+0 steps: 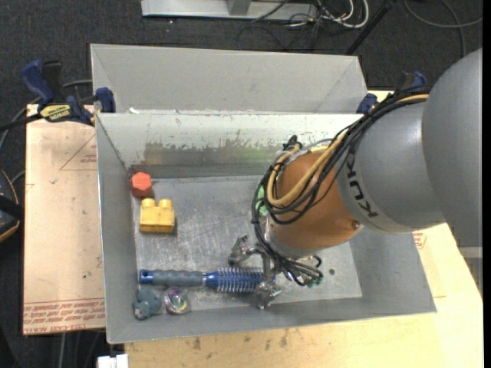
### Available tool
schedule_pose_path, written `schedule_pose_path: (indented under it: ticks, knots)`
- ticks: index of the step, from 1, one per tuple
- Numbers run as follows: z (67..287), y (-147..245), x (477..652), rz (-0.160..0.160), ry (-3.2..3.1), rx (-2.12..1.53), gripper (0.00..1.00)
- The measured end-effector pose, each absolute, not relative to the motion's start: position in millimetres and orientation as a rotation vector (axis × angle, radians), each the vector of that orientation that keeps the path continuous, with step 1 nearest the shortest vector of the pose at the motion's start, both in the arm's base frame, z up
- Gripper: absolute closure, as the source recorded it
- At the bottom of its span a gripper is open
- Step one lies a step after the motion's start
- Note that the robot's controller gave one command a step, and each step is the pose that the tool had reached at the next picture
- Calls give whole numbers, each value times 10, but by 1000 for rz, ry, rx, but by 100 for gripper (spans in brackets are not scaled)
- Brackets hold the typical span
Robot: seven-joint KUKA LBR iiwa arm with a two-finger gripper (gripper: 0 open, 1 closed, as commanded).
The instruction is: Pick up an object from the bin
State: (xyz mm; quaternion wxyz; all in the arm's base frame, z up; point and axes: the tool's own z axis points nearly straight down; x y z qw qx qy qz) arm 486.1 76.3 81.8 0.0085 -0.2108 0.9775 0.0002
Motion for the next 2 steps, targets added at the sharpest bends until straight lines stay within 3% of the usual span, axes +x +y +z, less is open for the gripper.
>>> schedule_pose_path:
  ticks: [1, 2]
  knots:
    - [815, 755, 4844, 0, 3061, -657, 100]
    - [3591, 760, 4866, -2, 3036, -762, 100]
